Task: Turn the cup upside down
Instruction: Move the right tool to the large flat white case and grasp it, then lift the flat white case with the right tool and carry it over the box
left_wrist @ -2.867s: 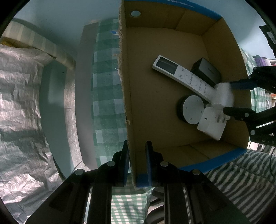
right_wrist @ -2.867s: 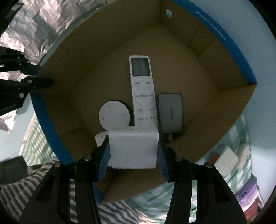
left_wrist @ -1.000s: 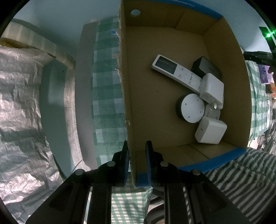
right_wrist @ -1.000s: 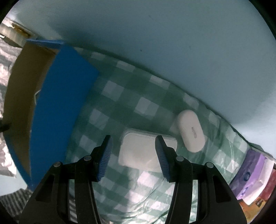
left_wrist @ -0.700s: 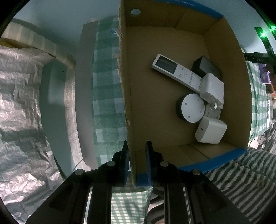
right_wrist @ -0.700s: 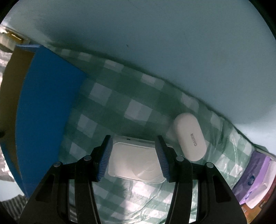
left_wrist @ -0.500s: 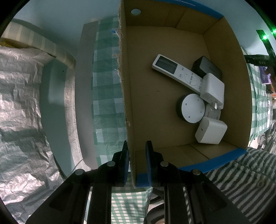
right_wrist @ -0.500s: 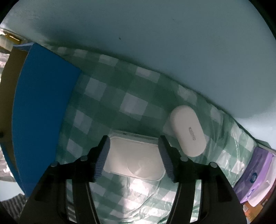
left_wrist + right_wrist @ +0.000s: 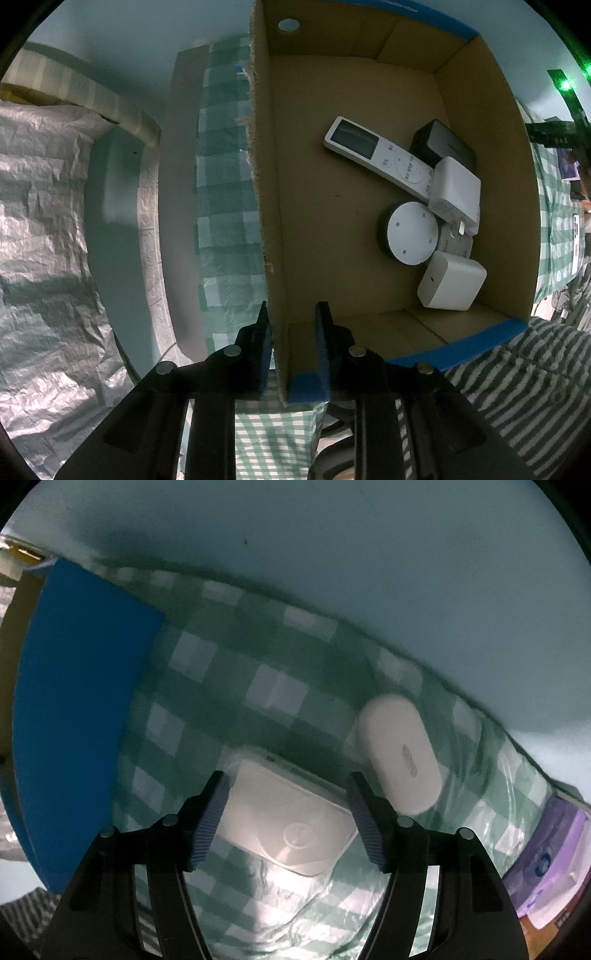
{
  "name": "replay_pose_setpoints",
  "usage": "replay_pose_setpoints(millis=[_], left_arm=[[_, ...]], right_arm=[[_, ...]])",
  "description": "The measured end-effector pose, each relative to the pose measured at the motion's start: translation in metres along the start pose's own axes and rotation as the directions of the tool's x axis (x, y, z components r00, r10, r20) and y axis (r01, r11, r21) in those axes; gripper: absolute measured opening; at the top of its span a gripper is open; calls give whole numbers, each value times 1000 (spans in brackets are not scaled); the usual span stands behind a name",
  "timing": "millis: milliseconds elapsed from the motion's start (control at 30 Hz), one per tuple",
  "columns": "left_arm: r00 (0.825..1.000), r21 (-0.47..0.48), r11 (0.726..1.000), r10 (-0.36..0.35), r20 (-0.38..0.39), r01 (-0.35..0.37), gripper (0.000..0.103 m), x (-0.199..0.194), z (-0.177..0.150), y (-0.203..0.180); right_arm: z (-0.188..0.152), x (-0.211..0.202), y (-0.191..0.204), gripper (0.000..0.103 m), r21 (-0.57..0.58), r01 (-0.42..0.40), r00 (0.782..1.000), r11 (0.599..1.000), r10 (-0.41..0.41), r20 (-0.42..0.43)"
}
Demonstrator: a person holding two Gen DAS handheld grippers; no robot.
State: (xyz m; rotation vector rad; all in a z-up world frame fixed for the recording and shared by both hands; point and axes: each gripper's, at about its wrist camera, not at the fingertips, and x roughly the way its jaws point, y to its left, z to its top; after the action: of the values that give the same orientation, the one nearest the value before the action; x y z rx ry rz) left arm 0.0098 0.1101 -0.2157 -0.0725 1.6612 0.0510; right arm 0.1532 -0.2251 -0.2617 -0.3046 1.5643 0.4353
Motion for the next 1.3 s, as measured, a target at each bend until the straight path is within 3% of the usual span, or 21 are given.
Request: replay_pose_setpoints(millis=[200,367,933,1200,1300], left_arm=[[1000,1,1000,2,0,-2,22,0,-1,0],[1000,4,1000,4,-2,-4,22,0,0,-1],[1000,-4,1000,8,4,-8,23,-2,1,-2],[1000,-6,1000,5,3,-5,24,-2,2,-1],[1000,-4,1000,5,3,-5,24,-2,2,-1]], right_arm=[[-35,-2,7,69,-18,-10,1000,1000,10,-12],[-49,4,29,71,-114,53,999,992,-53,8],[-27,41,62,71,-107,134,986,985,-144,-89],[-26,42,58,66,-89,149,983,985,-157,-91],[-19,25,53,65,-75,141,985,987,-148,-91]])
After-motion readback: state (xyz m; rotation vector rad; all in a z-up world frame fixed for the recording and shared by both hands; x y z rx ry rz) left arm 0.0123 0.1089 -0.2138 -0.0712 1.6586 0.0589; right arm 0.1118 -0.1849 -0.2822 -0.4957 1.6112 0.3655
